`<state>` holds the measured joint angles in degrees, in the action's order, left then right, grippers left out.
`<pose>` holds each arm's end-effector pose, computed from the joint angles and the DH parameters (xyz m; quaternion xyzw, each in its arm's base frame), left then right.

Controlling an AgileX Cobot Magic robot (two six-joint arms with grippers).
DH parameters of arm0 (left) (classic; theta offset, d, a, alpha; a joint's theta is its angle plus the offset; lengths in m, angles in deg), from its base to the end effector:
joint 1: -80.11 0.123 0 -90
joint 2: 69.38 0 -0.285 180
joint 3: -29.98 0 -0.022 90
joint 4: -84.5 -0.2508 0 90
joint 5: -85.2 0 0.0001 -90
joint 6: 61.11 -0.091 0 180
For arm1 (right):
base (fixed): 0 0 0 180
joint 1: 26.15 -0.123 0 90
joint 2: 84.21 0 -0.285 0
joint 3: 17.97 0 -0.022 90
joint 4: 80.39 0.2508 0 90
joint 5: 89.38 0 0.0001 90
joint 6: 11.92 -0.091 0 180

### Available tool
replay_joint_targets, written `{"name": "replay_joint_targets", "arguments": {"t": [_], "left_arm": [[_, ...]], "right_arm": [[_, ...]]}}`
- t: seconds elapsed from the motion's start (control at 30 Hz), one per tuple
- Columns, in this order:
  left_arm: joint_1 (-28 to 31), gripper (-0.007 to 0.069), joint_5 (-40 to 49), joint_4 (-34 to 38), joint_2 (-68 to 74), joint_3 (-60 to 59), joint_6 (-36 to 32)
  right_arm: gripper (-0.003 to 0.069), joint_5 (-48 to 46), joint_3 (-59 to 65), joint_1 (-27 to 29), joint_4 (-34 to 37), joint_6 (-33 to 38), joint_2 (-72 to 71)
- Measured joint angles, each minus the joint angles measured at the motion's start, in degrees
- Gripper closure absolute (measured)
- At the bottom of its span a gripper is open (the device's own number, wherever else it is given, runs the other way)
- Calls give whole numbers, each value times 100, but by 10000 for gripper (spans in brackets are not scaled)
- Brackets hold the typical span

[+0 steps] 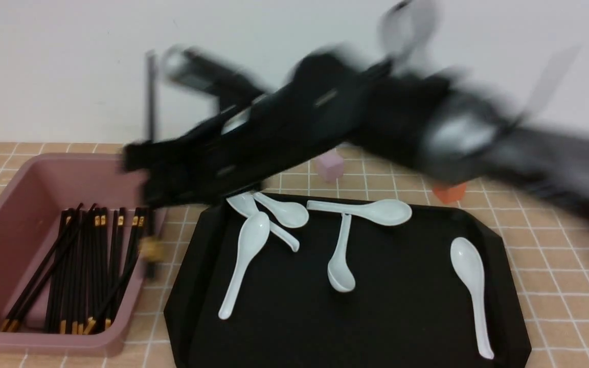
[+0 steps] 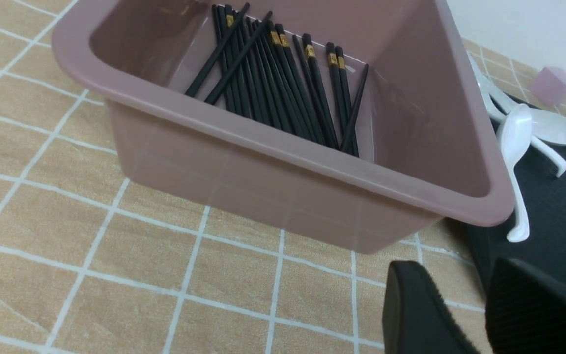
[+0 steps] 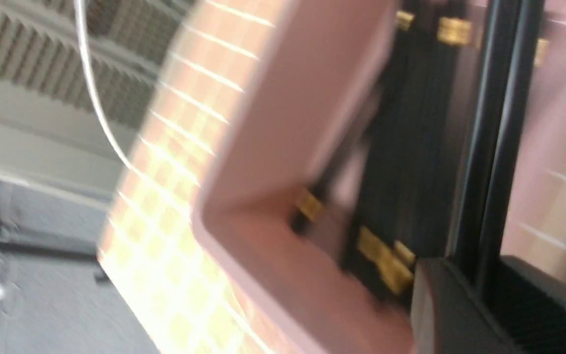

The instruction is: On brown tablecloth take chopsticks from black tray and put them in box.

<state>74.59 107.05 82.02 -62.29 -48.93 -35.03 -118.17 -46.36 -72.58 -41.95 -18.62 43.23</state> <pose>0.0523 -0.0036 0.1697 -0.1329 0.7971 -0.1426 0.5715 0.3233 0.3794 0.2851 -0.1100 0.8620 0.4265 0.2509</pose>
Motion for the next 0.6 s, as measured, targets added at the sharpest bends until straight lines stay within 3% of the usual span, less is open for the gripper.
{"name": "replay_joint_targets", "arguments": {"t": [0.43, 0.6], "left_arm": [[0, 386, 0, 0, 0, 0, 0], [0, 386, 0, 0, 0, 0, 0]], "right_arm": [[521, 806, -1356, -334, 359, 31, 1752], [410, 631, -1379, -334, 354, 362, 1729]]}}
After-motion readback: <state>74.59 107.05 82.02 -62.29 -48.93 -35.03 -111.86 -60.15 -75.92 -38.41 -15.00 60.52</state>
